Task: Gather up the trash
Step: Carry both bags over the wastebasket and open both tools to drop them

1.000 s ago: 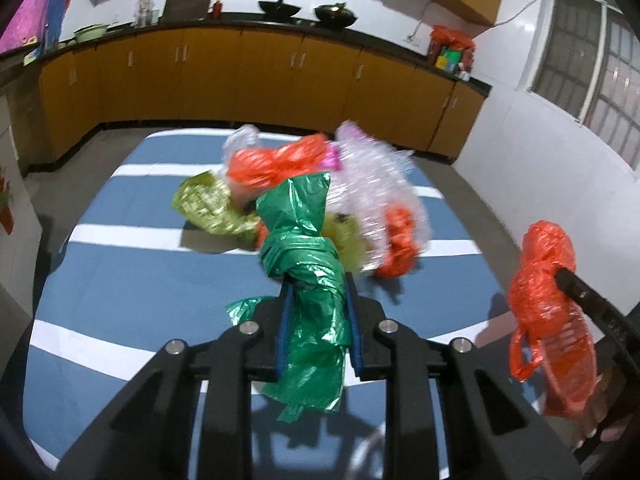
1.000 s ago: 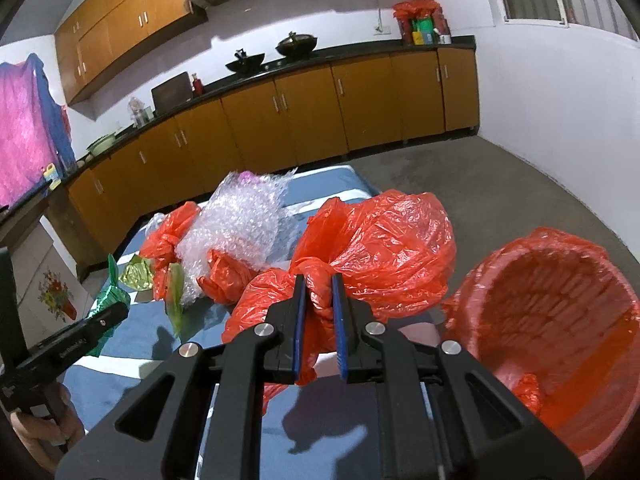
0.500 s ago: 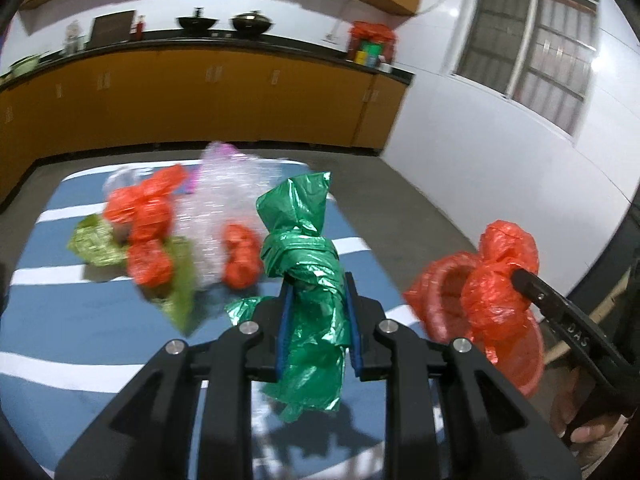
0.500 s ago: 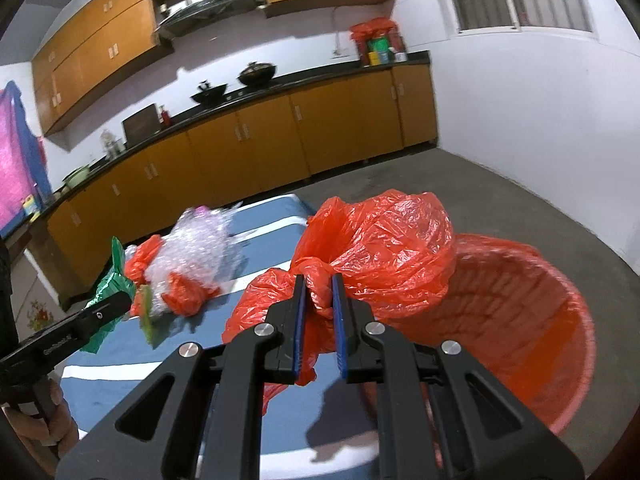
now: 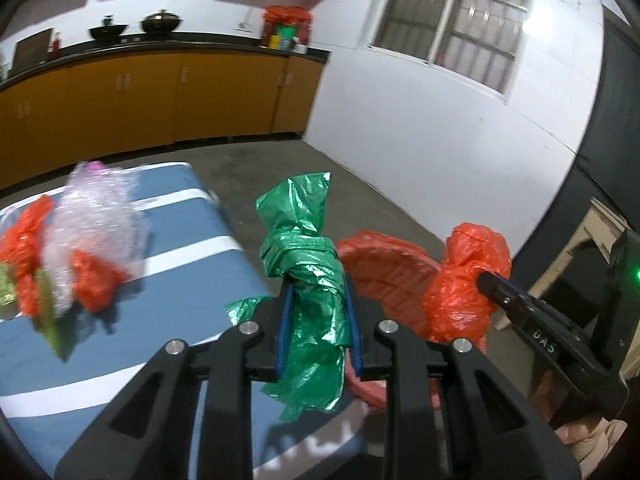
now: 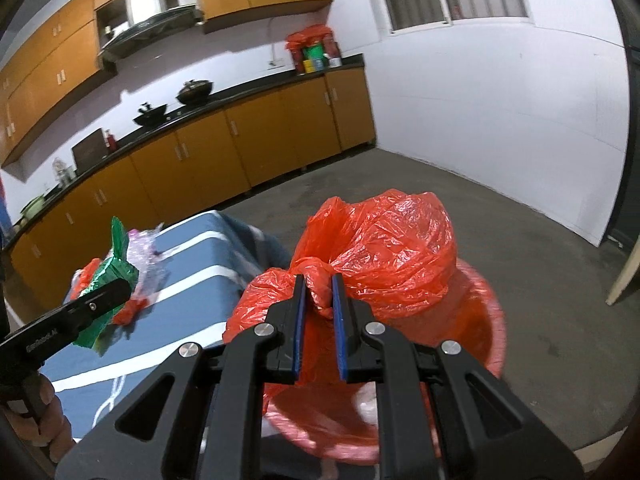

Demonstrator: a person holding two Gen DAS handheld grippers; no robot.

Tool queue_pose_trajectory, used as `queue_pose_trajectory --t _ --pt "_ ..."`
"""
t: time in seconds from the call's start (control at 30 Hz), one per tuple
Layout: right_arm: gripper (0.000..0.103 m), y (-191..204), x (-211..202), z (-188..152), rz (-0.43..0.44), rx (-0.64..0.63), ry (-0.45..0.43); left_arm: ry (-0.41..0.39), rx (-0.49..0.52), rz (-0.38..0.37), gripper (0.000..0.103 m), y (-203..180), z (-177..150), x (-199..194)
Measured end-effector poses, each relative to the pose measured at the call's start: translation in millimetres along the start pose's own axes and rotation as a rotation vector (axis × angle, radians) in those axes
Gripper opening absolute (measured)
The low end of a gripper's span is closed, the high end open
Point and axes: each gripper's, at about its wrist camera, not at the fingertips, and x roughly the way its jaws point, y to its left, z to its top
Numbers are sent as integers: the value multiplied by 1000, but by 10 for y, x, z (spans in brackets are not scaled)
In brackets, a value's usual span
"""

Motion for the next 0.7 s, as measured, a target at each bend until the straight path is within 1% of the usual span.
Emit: queue_pose_trajectory --t 0.13,0.27,0.7 --pt "13 -140 -6 10 -25 17 -6 28 20 -39 24 -175 8 188" --pt "13 -208 7 17 -38 27 -10 50 40 -62 24 -297 15 333" --pt "13 -383 117 70 -51 60 -19 107 67 -110 25 -507 68 749"
